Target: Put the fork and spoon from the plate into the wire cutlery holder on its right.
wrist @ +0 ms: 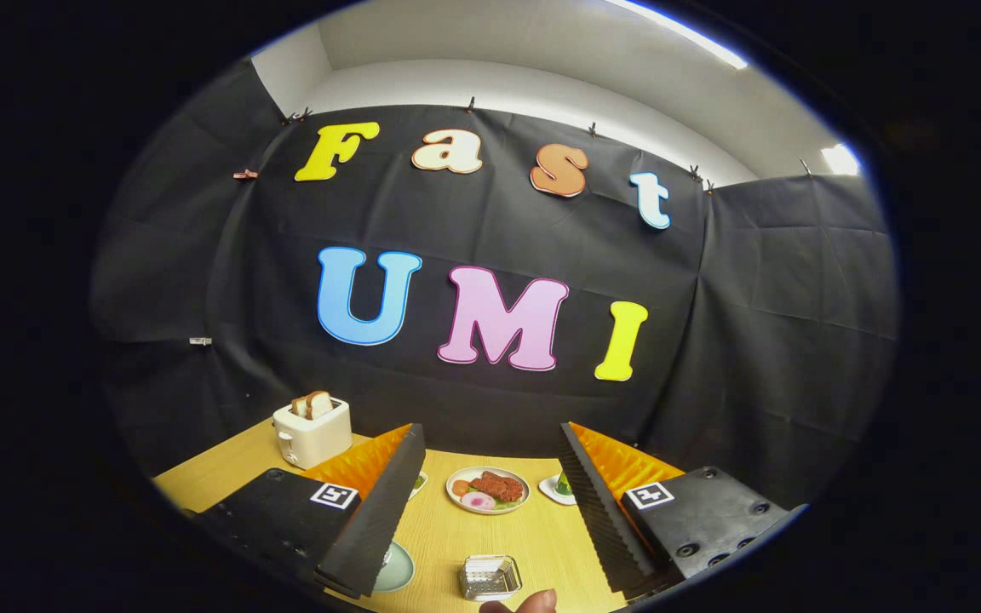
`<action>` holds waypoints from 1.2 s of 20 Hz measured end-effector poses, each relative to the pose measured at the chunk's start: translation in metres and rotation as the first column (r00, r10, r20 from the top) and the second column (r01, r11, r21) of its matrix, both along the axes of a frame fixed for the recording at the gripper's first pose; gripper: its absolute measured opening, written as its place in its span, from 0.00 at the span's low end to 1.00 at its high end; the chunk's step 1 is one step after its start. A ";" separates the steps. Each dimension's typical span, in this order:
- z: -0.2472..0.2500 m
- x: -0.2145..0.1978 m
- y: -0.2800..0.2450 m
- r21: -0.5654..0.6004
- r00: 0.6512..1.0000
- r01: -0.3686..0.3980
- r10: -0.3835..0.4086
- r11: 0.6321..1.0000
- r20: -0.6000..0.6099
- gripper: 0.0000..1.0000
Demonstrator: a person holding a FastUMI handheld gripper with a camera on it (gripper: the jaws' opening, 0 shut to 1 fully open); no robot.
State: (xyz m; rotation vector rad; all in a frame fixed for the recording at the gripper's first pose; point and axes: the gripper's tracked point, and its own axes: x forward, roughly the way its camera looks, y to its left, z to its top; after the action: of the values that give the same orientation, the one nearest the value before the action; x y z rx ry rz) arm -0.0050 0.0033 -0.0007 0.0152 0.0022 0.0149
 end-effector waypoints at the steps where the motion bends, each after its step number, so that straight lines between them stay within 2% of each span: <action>1: 0.000 -0.001 0.000 0.001 1.000 -0.002 0.002 1.000 0.001 0.98; 4: 0.000 -0.003 0.003 0.004 1.000 -0.011 0.011 1.000 -0.003 0.98; 7: -0.021 -0.008 0.032 0.050 0.991 -0.092 0.096 0.994 -0.090 0.98; 9: -0.049 -0.010 0.054 0.088 0.968 -0.143 0.158 0.986 -0.197 0.98; 10: -0.067 -0.013 0.068 0.111 0.945 -0.171 0.195 0.979 -0.264 0.98; 11: -0.088 -0.016 0.083 0.142 0.913 -0.195 0.233 0.970 -0.336 0.98; 13: -0.136 -0.027 0.113 0.196 0.825 -0.231 0.298 0.953 -0.480 0.97; 15: -0.187 -0.034 0.136 0.217 0.738 -0.245 0.327 0.945 -0.590 0.94; 19: -0.272 -0.045 0.163 0.212 0.584 -0.246 0.319 0.946 -0.746 0.70; 21: -0.303 -0.046 0.176 0.242 0.520 -0.217 0.322 0.946 -0.791 0.64; 24: -0.342 -0.046 0.187 0.254 0.437 -0.160 0.299 0.954 -0.848 0.63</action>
State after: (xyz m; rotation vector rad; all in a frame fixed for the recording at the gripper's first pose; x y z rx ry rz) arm -0.0514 0.1901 -0.3423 0.1647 1.0865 0.2924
